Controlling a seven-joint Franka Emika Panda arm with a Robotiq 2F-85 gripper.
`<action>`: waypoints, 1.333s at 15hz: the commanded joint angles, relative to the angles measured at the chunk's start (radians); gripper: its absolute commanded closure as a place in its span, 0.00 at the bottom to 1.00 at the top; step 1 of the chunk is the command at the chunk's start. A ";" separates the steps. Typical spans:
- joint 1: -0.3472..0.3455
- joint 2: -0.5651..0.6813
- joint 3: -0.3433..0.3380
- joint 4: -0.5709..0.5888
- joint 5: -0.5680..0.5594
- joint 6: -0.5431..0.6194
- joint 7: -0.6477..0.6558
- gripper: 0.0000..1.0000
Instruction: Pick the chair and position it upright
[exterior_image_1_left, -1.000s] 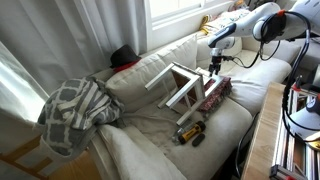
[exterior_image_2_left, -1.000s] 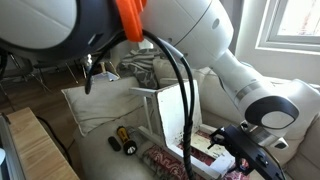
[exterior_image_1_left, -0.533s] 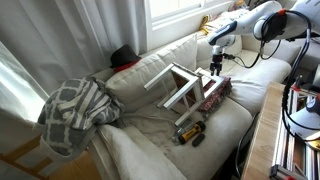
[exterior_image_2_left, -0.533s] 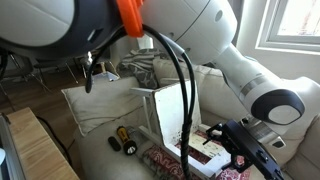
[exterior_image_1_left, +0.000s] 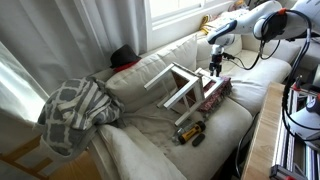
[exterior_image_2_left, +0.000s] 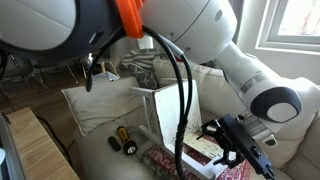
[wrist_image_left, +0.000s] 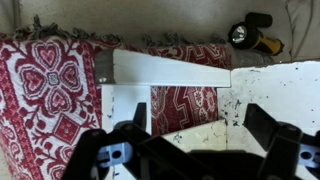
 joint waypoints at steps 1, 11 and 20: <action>-0.021 0.004 -0.005 0.008 -0.004 0.067 0.040 0.00; -0.018 0.002 -0.011 -0.099 -0.021 0.373 0.122 0.00; -0.012 0.003 -0.016 -0.142 -0.047 0.383 0.120 0.35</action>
